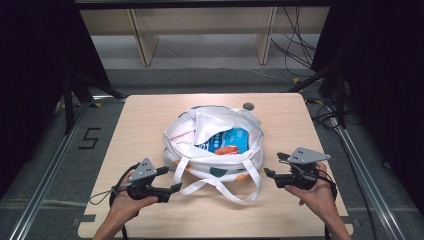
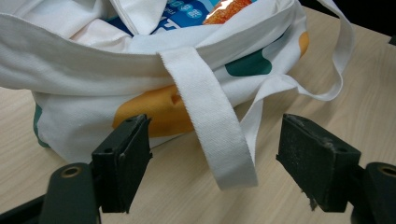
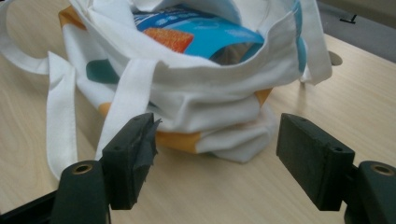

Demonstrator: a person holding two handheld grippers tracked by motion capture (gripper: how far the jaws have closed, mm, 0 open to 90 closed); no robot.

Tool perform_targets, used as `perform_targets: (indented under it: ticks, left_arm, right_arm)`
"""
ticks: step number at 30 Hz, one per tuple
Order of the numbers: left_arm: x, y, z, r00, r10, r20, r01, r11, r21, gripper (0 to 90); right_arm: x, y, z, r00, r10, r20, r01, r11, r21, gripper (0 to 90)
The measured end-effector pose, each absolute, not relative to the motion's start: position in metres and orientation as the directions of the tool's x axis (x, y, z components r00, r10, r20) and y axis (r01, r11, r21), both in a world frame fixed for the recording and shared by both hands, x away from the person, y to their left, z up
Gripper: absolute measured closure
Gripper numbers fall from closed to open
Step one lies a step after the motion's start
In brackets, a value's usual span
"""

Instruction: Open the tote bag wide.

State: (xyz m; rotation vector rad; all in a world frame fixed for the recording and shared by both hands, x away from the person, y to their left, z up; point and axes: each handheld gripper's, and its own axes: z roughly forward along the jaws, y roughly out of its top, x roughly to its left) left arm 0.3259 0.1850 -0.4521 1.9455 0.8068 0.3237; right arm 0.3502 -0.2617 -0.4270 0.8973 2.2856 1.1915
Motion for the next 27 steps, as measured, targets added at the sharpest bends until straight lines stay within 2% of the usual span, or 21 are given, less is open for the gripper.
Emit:
perform_targets:
  ticks: [10, 15, 22, 23, 27]
  left_arm:
    - [0.307, 0.188, -0.463, 0.773, 0.622, -0.126, 0.398, -0.320, 0.860, 23.3]
    - [0.300, 0.190, -0.477, 0.758, 0.634, -0.152, 0.438, -0.323, 0.839, 22.6]
    - [0.295, 0.190, -0.488, 0.769, 0.632, -0.097, 0.425, -0.392, 0.816, 22.2]
    - [0.293, 0.188, -0.489, 0.755, 0.645, -0.119, 0.447, -0.372, 0.813, 22.2]
    - [0.290, 0.186, -0.492, 0.759, 0.641, -0.112, 0.443, -0.383, 0.811, 21.5]
  right_arm:
    - [0.334, -0.267, -0.443, -0.712, 0.701, -0.040, 0.377, 0.429, 0.821, 29.4]
    - [0.328, -0.265, -0.450, -0.718, 0.696, -0.027, 0.388, 0.431, 0.815, 29.4]
    - [0.319, -0.262, -0.459, -0.723, 0.690, -0.043, 0.381, 0.450, 0.808, 29.6]
    - [0.318, -0.262, -0.460, -0.726, 0.686, -0.040, 0.385, 0.454, 0.803, 29.7]
    - [0.312, -0.262, -0.466, -0.724, 0.688, -0.036, 0.393, 0.456, 0.799, 29.7]
